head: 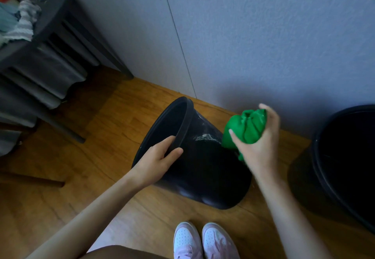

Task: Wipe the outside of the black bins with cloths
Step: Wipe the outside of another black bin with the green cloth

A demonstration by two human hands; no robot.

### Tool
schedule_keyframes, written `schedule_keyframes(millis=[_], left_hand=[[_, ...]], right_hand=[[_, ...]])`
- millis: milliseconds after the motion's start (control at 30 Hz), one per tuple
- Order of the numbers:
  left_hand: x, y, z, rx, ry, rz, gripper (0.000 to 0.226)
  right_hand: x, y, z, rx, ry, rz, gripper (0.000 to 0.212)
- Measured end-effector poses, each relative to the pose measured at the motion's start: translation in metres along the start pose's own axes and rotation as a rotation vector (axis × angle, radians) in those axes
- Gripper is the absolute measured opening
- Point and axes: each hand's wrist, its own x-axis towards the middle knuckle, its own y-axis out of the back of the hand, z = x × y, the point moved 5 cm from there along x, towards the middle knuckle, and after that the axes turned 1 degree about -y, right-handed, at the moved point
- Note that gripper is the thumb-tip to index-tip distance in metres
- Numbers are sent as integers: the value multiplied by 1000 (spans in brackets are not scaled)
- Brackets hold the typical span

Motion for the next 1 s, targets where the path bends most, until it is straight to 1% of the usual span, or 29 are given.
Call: schedule_keyframes(millis=[67,133,167,233,267,333,367,433,500,567,600,667,733,833,900,1000], left_hand=[[0,-3,1,-58,2,-27,25],[0,-5,2,-91,10,-24,26],[0,-4,2,-98,15,-9,24],[0,-2,0,-123,40,17,15],[0,-1,0,-146,55,31,14],[1,-3,3,-221,75,36,29],[1,-4,2,-262,96,38,33],[6,-5,-4,-319,123,43,30],[12,-5,-11,-384,164,94,19],[14,-6,-9,-379,169,125,32],[14,-6,-8,-357,144,119,33],[13,-6,-6,-338,112,151,22],[13,-8,4,-288,106,161,30],[16,-5,3,-238,83,210,33],[16,-4,0,-201,66,208,30],[15,-7,-3,-160,57,164,21]], right_hand=[[-19,-24,-17,134,-33,-12,82],[-42,-49,-33,181,-11,-127,88],[-54,-59,-38,166,31,-197,85],[-72,-69,-43,141,65,-284,69],[-75,-71,-43,171,30,-298,63],[-74,-70,-43,250,-28,-275,53],[-71,-69,-42,260,-29,-246,52],[-67,-70,-38,290,-44,-227,58],[-66,-71,-34,335,-117,-256,62],[-66,-71,-31,324,-134,-274,66],[-66,-71,-31,323,-129,-279,68],[-64,-72,-34,325,-72,-313,67],[-64,-73,-37,286,18,-352,59],[-67,-76,-44,233,74,-386,52],[-68,-77,-49,210,141,-345,52],[-64,-78,-49,150,244,-259,46]])
